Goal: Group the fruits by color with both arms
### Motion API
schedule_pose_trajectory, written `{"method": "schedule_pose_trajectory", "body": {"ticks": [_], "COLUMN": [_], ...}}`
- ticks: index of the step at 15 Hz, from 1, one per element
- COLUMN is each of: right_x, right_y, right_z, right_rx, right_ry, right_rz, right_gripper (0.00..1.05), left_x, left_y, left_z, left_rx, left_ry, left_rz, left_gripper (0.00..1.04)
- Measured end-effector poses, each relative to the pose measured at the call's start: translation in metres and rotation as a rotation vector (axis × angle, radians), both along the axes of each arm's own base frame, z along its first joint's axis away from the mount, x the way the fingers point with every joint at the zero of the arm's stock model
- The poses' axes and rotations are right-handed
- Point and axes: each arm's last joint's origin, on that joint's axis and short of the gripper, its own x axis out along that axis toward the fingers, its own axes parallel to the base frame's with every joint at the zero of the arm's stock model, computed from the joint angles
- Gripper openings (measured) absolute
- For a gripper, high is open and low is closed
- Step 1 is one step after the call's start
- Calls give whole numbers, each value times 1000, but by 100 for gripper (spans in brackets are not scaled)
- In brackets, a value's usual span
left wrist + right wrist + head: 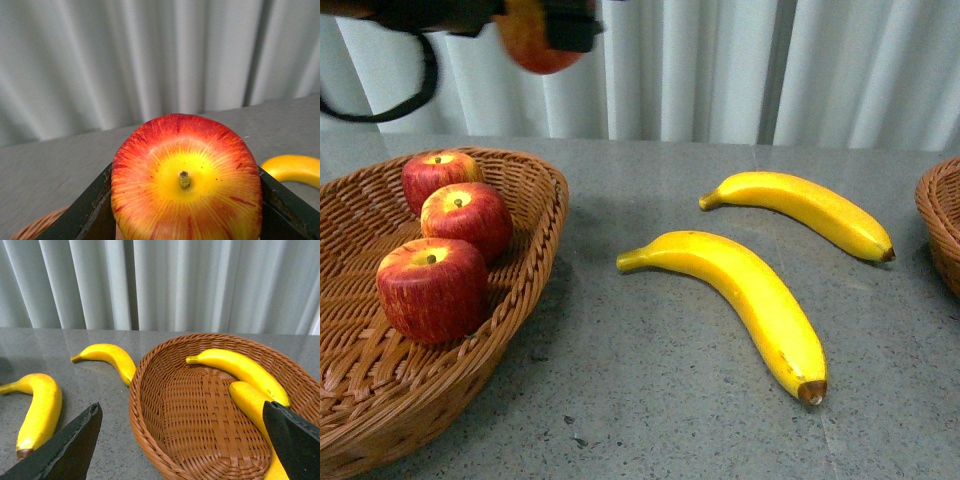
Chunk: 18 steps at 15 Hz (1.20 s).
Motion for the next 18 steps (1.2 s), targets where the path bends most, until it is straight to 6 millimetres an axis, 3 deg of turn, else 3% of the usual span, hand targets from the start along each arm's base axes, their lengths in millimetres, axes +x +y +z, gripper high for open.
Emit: {"method": "schedule_pose_trajectory", "body": {"ticks": [3,7,13,16,18], "right_x": [0,0,0,0,0], "right_y": [0,0,0,0,0], "right_z": [0,0,0,0,0], "right_rx": [0,0,0,0,0], "right_ry": [0,0,0,0,0], "right_rz": [0,0,0,0,0], "right_gripper": [98,98,98,98,98], "left_x": [-58,-91,-97,-98,-103], "left_y": [37,75,90,90,88], "left_z": [-3,-33,-57,-57,-56], "left_rx": [-53,-59,-99,-100,-106], "left_ry": [-37,8,83,84,81], "left_rz": [192,430,474,480,476], "left_gripper": [67,67,67,94,98]}}
